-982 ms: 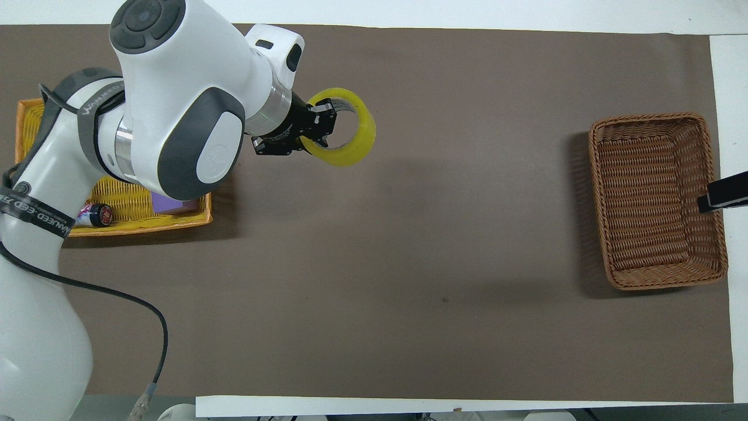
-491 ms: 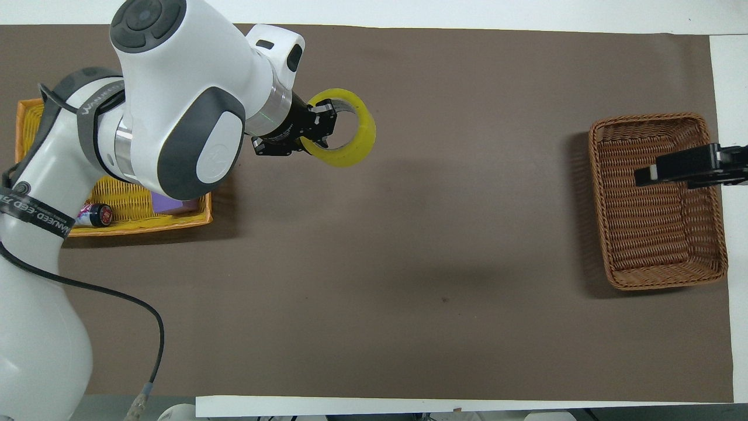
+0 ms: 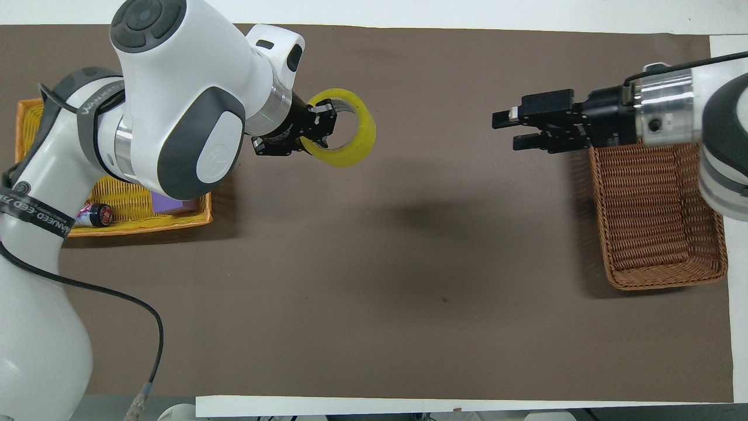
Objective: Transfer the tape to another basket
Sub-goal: 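Hold the tape up with the left gripper while the right gripper approaches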
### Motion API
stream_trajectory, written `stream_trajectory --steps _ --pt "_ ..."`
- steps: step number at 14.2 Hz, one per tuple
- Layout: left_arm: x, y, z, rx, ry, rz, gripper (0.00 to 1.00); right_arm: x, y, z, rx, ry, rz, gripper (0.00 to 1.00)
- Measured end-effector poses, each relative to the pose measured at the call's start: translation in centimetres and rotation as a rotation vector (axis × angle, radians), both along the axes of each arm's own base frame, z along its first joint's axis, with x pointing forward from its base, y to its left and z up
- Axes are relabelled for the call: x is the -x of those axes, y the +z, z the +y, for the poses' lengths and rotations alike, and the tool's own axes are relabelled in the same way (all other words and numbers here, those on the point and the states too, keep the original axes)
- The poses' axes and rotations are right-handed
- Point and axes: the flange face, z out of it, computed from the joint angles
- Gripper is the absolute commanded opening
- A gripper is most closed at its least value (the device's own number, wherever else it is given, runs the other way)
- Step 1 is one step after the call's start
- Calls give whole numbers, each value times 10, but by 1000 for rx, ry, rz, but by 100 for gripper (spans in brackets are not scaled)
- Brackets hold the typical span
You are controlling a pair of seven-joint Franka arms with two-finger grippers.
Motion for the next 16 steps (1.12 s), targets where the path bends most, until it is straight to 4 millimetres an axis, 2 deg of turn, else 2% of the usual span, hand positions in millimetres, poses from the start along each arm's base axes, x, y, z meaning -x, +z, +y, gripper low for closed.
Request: stream_trajectory --steps 2,4,5,8,12,16 --pt "0 0 0 0 0 0 0 -2 -21 39 -93 -53 12 99" --pt "0 0 0 -1 -1 2 0 5 -32 77 -135 -89 22 99" --pt "0 0 0 -2 -1 4 0 10 -37 90 -166 -106 39 99" --pt "1 -1 0 -3 -2 6 0 19 -52 104 -244 -136 54 99" --pt "0 -1 2 -6 0 8 0 22 -58 107 -240 -139 42 99" --pt "0 -1 2 -7 0 10 1 30 -60 133 -203 -135 20 99"
